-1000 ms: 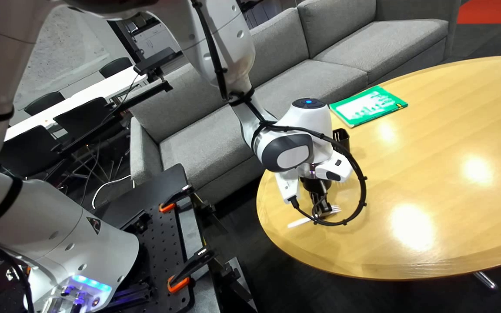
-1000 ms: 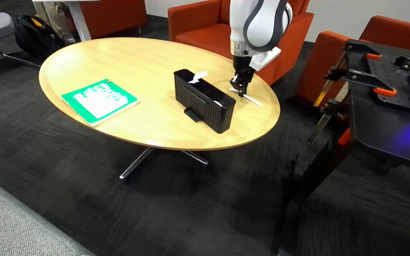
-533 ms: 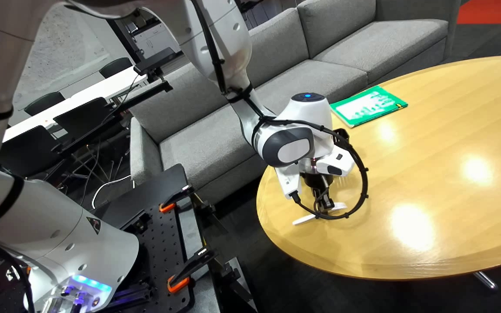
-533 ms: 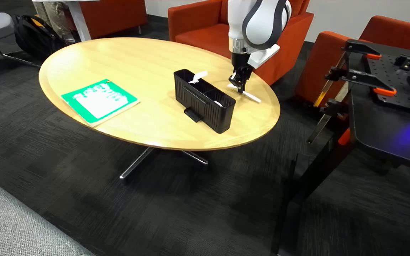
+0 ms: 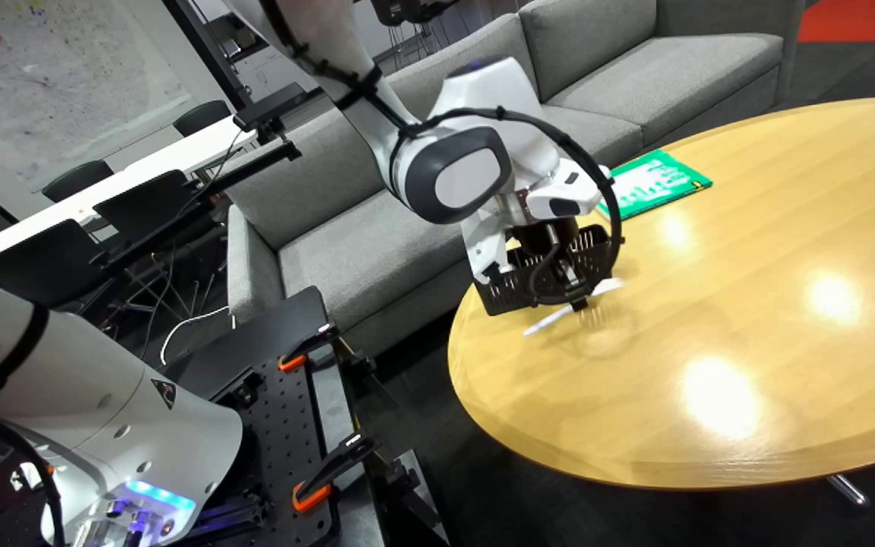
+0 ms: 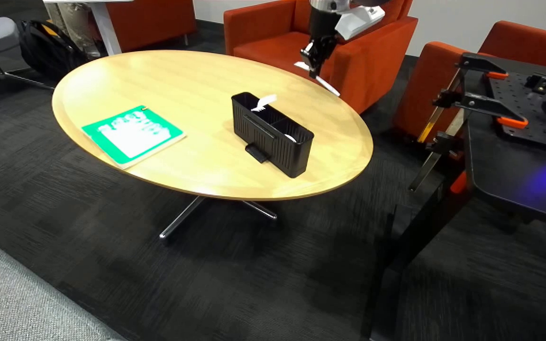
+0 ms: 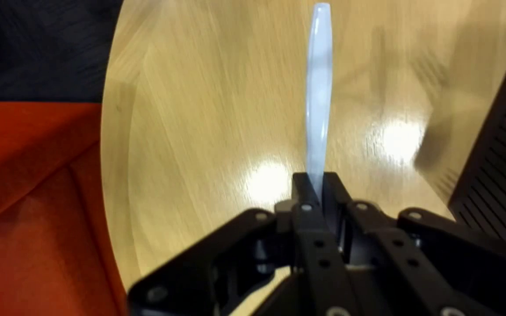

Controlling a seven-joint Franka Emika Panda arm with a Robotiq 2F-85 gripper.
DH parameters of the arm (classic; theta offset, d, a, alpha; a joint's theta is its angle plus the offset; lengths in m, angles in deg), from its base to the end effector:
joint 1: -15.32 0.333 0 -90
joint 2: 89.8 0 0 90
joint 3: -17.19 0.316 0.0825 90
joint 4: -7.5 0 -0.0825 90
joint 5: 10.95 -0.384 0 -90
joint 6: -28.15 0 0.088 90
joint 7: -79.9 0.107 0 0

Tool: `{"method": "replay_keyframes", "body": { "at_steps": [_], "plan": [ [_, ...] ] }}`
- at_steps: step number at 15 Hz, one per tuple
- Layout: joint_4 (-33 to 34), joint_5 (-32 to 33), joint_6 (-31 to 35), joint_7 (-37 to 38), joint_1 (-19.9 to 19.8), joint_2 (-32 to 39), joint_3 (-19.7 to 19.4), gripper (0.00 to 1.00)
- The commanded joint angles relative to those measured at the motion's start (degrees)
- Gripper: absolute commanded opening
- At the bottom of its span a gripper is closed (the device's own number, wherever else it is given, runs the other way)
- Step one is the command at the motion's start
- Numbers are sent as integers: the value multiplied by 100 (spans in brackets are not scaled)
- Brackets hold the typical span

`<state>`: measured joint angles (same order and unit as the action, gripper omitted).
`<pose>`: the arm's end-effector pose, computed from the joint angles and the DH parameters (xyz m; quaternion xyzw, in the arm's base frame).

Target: Place the white fork inside the black cutlery holder

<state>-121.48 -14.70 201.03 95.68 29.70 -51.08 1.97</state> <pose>0.5275 -0.0242 0.0850 0.9851 -0.1434 0.0677 0.0666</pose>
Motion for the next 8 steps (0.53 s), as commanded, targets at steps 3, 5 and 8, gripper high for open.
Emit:
{"method": "replay_keyframes", "body": {
  "at_steps": [3, 5, 8],
  "plan": [
    [-1102, 88, 683, 114, 494, -1575, -286, 3],
    [-1238, 0, 1024, 74, 541, -1850, -184, 3],
    [-1281, -106, 1420, 154, 715, -1955, -106, 3]
  ]
}}
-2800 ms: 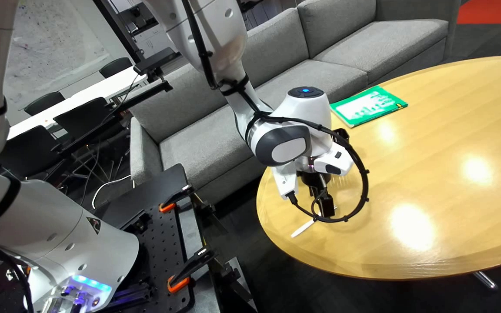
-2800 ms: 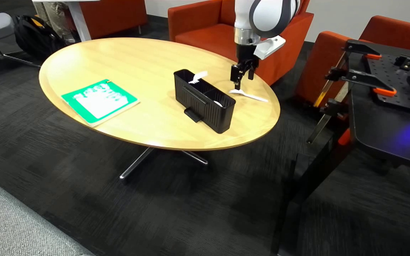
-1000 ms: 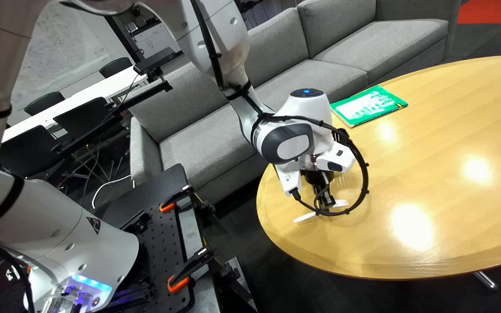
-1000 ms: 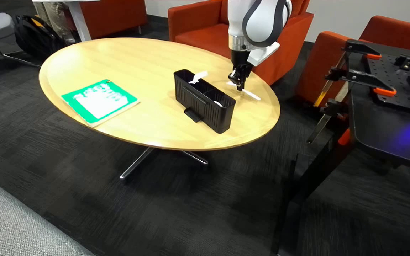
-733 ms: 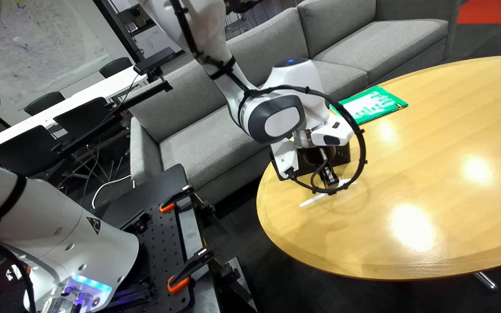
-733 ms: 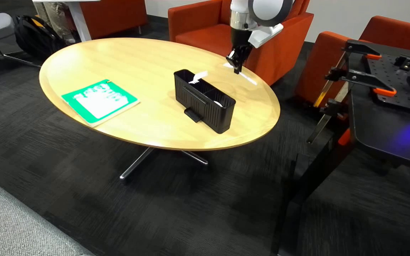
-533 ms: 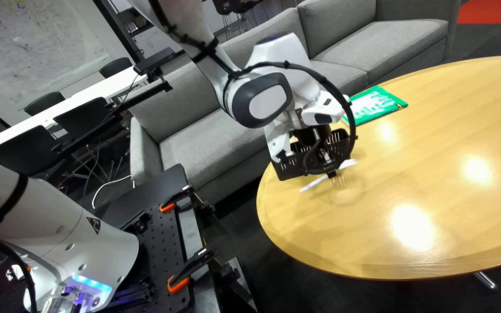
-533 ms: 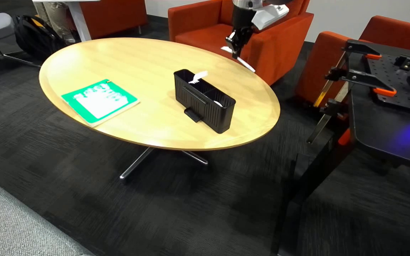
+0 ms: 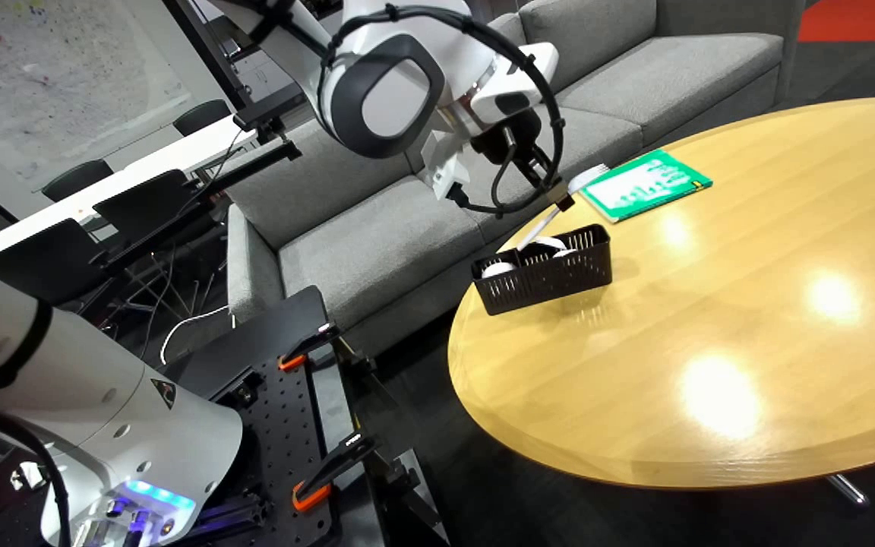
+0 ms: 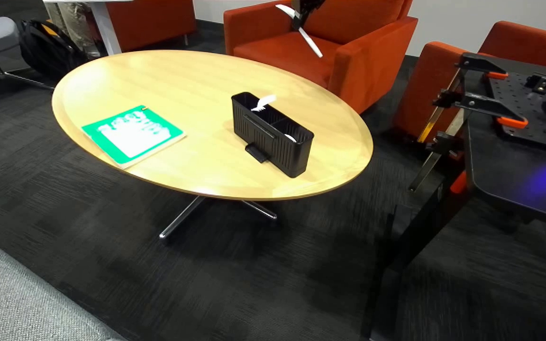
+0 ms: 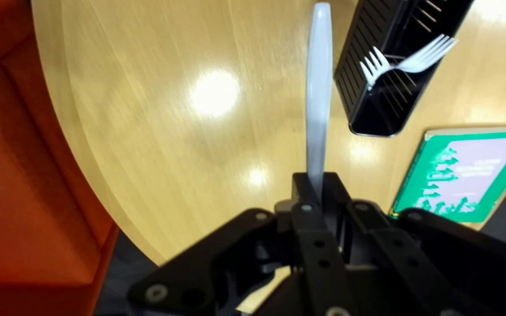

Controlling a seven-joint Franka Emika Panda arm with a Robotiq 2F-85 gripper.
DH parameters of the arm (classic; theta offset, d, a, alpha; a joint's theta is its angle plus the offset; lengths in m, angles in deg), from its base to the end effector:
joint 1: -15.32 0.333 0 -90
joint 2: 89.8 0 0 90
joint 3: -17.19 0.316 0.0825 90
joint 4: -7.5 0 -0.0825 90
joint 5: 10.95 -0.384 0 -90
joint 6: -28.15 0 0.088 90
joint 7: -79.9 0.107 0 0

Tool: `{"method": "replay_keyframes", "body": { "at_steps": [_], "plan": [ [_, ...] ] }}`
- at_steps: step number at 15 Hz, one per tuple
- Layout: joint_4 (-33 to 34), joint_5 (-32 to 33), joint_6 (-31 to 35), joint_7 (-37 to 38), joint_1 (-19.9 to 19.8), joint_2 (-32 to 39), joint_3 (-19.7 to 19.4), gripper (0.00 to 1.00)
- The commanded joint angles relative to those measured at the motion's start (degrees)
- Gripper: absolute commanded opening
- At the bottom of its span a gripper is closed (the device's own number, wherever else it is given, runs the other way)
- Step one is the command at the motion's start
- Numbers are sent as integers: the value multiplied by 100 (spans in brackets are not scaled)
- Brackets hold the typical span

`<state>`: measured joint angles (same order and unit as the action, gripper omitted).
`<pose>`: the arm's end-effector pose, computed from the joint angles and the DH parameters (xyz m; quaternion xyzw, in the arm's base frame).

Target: Place the white fork inside the black cutlery holder

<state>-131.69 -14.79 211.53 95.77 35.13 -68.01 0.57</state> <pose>0.5210 0.0191 0.2031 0.9706 -0.1207 0.2078 0.0110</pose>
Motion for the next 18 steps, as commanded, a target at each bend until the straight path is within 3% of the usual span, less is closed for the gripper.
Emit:
{"method": "replay_keyframes", "body": {
  "at_steps": [1, 5, 9, 11, 12, 13, 17, 18],
  "plan": [
    [-241, -139, 427, 214, 238, -243, 51, 3],
    [-123, -431, 813, 652, 704, 48, -32, 3],
    [26, -1377, 1251, 945, 2086, 700, -1019, 3],
    [85, -1815, 1054, 925, 2643, 1006, -1313, 3],
    [-26, -1539, 997, 728, 2194, 682, -1040, 3],
    [-13, -1604, 997, 729, 2342, 793, -1096, 11],
    [10, -1594, 997, 728, 2265, 828, -1067, 11],
    [18, -1594, 997, 728, 2254, 828, -1067, 3]
  ]
}}
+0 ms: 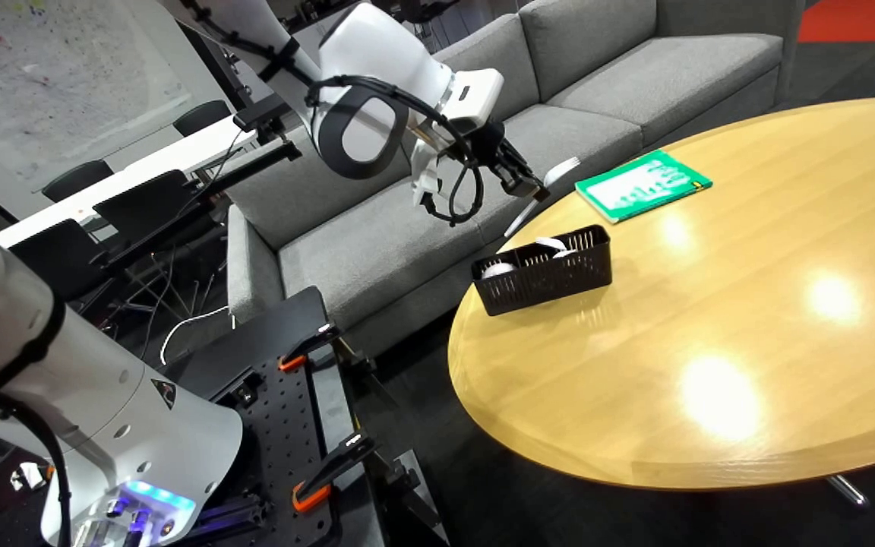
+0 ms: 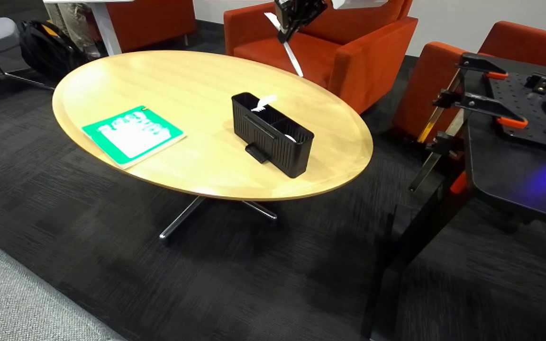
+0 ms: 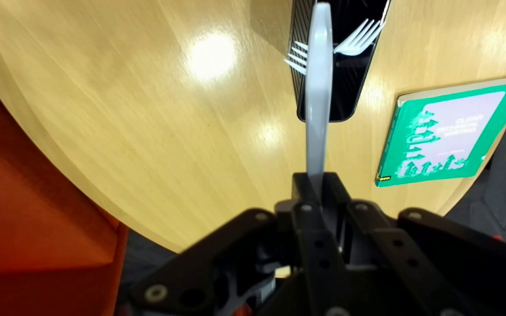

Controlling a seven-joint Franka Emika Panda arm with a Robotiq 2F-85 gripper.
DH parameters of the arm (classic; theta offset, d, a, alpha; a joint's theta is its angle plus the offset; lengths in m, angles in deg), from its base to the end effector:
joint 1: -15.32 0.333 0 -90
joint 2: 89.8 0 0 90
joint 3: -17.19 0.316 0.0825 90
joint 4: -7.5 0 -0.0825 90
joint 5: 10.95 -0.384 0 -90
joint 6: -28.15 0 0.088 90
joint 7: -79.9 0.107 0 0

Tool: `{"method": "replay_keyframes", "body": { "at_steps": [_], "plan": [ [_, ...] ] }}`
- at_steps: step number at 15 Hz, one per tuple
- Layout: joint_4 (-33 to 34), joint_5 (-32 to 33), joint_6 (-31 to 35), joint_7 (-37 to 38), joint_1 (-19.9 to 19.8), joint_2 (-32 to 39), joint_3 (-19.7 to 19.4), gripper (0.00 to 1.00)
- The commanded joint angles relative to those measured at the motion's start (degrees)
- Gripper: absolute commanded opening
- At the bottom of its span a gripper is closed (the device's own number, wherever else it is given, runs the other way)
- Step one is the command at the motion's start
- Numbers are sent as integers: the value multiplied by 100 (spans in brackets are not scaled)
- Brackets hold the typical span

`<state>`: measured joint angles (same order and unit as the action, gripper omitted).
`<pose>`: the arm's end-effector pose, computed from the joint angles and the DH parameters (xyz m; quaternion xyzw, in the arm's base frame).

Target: Place the white fork inside the black cutlery holder

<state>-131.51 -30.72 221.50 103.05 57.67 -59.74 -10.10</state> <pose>0.5079 0.0893 0.1793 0.9444 -0.1840 0.2721 0.0148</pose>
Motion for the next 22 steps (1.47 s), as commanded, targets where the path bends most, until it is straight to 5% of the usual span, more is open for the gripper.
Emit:
{"method": "replay_keyframes", "body": {
  "at_steps": [1, 13, 18, 22],
  "plan": [
    [62, -108, -46, 62, 110, 105, -89, 3],
    [1235, -1835, -321, 973, 1517, 1934, -1120, 3],
    [1595, -2345, -1414, 1590, 2504, 2900, -2006, 3],
    [1951, -2184, -2242, 2195, 2887, 3445, -2324, 3]
  ]
}}
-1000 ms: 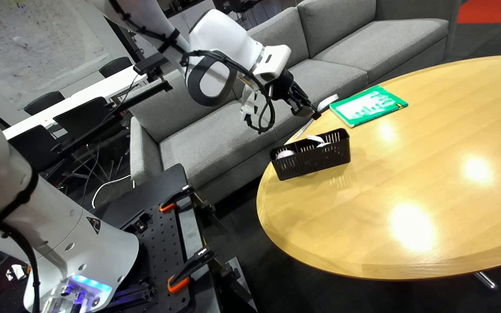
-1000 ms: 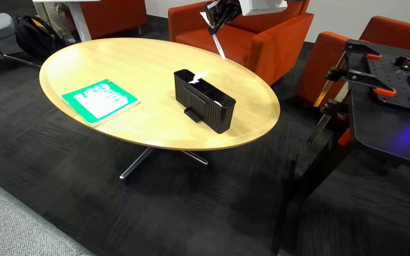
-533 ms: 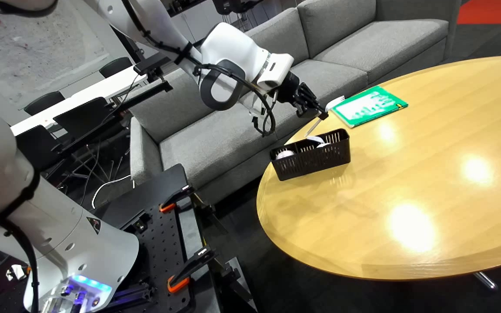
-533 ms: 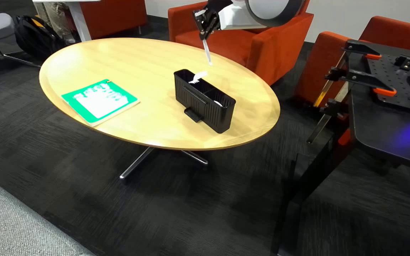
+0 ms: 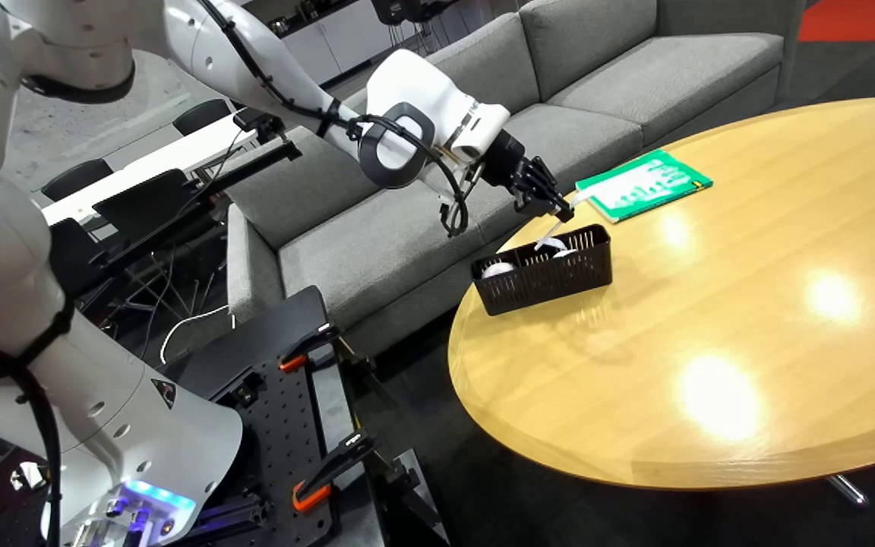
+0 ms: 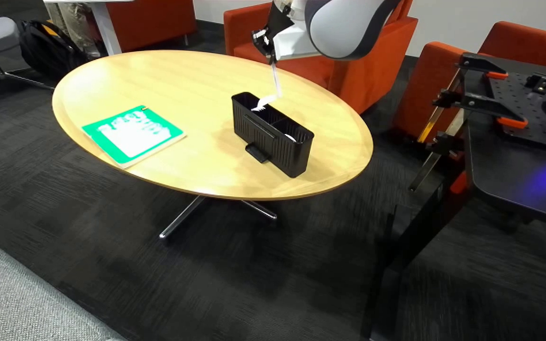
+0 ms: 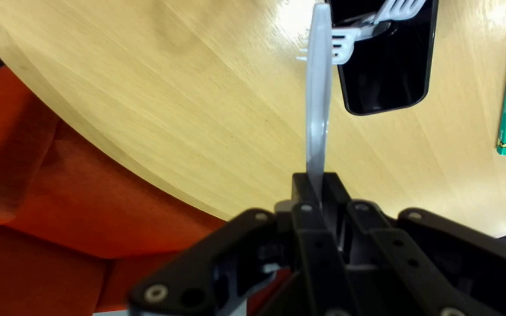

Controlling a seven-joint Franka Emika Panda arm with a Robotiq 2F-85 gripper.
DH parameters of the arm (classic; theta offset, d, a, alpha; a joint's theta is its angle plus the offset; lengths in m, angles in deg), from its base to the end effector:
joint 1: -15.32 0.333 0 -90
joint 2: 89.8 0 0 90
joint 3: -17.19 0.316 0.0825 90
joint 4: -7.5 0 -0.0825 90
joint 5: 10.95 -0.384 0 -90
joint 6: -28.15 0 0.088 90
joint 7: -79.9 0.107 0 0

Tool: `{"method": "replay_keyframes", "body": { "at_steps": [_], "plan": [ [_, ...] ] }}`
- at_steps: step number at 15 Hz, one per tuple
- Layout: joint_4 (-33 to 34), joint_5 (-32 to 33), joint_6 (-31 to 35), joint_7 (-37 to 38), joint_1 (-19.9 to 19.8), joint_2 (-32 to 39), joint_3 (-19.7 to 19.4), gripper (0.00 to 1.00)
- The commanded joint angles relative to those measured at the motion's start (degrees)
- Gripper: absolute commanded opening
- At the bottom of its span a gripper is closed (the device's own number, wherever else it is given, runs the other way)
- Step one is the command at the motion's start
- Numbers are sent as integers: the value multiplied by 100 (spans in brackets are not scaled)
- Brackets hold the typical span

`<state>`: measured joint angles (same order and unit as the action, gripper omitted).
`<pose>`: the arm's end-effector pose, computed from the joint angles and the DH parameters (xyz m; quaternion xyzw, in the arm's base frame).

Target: Place the white fork inside the black cutlery holder

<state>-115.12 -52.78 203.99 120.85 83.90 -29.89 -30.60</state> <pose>0.5486 0.1285 0.1154 0.8870 -0.3327 0.2981 0.1172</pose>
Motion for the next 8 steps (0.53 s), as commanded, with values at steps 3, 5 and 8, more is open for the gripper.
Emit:
{"method": "replay_keyframes", "body": {
  "at_steps": [3, 5, 8],
  "plan": [
    [510, 707, -595, 1124, 212, 596, -235, 3],
    [646, 1039, -567, 1523, 186, 749, -238, 3],
    [811, 1472, -572, 1987, 103, 858, -196, 3]
  ]
}}
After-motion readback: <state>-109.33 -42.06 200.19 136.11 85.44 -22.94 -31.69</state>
